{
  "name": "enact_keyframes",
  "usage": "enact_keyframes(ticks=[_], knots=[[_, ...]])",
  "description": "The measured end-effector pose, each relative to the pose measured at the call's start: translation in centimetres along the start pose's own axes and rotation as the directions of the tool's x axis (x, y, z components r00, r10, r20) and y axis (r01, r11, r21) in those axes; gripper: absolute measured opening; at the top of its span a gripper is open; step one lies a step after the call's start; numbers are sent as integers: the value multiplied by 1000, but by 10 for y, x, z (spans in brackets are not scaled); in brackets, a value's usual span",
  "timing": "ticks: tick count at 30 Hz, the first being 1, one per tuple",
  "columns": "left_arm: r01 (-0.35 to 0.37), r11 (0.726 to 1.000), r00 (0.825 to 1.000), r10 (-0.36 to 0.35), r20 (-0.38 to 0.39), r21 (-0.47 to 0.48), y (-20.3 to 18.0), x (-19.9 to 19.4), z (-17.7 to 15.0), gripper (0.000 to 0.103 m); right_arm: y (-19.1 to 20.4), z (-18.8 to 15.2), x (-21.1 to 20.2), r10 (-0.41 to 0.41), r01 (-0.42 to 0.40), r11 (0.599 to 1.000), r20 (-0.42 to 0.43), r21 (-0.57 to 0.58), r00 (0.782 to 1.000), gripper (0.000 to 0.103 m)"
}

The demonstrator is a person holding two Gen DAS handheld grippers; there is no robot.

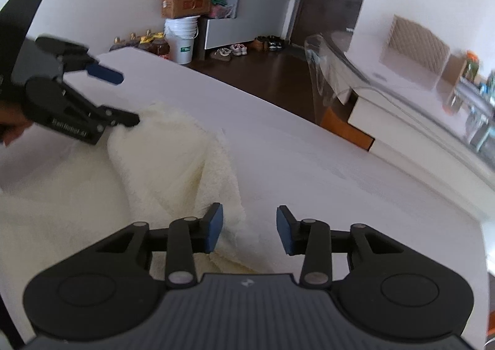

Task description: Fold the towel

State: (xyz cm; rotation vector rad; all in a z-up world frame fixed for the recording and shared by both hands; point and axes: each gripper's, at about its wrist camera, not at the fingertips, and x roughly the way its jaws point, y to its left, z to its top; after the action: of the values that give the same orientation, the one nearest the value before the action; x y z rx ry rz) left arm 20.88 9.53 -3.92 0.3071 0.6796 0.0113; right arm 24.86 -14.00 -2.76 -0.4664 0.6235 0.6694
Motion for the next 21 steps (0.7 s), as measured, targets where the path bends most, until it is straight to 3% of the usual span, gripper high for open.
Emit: enact_keyframes(ticks=[2, 4, 9, 14, 16, 19, 21], knots=[[1, 1000, 1000, -1, 0, -1, 0, 0, 0, 78, 0, 0, 0, -43, 43, 999, 5, -21, 999, 16], [1, 1000, 1000, -1, 1, 0, 1, 0, -1, 78, -1, -1, 0, -86, 86, 995, 12, -41, 996, 9], [3, 1000, 1000, -3, 0, 2, 1, -1, -1, 78, -1, -2, -1, -191, 193, 977, 31, -90, 981, 10], [5, 1000, 1000, -5, 0, -5, 3, -2, -2, 78, -1, -4, -2, -268, 272, 955, 49, -122, 962, 28], [6, 1000, 1000, -6, -1, -8, 3, -2, -2, 79, -6, -8, -9, -253, 256, 964, 47, -77, 966, 32], [4, 1000, 1000, -4, -2, -8, 4, -4, -3, 80, -11, -13, -18, -235, 236, 971, 48, -22, 971, 47], [6, 1000, 1000, -6, -1, -7, 4, -8, -4, 80, -14, -20, -33, -193, 191, 981, 50, 35, 980, 47]])
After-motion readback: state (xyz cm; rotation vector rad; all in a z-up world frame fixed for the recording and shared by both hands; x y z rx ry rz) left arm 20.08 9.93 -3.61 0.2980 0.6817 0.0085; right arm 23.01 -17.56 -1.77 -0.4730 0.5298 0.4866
